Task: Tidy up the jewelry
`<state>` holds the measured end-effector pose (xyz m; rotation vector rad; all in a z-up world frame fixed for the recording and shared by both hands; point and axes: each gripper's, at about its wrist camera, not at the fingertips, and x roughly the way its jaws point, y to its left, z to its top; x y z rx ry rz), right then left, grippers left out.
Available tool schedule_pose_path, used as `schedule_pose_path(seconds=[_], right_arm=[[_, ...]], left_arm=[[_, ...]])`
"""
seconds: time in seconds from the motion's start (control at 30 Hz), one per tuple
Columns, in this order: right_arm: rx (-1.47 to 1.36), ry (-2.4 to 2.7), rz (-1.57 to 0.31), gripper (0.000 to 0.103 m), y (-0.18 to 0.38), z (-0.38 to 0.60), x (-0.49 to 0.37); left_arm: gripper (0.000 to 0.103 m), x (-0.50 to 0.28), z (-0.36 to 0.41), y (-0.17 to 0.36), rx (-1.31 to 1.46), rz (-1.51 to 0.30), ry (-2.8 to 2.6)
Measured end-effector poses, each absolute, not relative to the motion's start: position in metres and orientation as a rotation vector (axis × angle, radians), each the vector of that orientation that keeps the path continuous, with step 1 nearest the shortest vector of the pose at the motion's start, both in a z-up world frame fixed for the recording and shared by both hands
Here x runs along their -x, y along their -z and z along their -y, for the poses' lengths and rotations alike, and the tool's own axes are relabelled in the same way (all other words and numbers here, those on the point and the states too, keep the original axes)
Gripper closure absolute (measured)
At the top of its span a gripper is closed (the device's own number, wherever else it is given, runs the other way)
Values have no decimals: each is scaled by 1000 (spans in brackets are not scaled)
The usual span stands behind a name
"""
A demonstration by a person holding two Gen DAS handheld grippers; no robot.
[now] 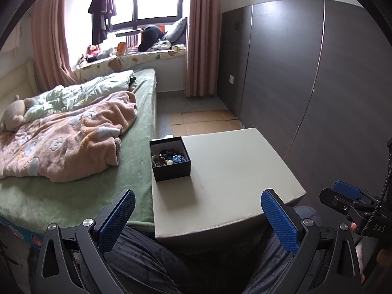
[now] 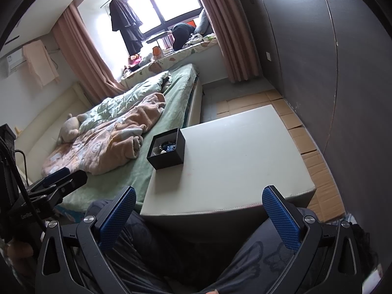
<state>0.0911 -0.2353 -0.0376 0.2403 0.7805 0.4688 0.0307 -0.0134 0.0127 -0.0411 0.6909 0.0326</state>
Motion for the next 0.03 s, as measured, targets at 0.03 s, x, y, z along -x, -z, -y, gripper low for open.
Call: schedule_pose_path(seconds=[0.03], right_arm=[[-240,-469,-781,0,38,235,-91]], left_arm=[[0,-31,14,-13,41,-693,-28]])
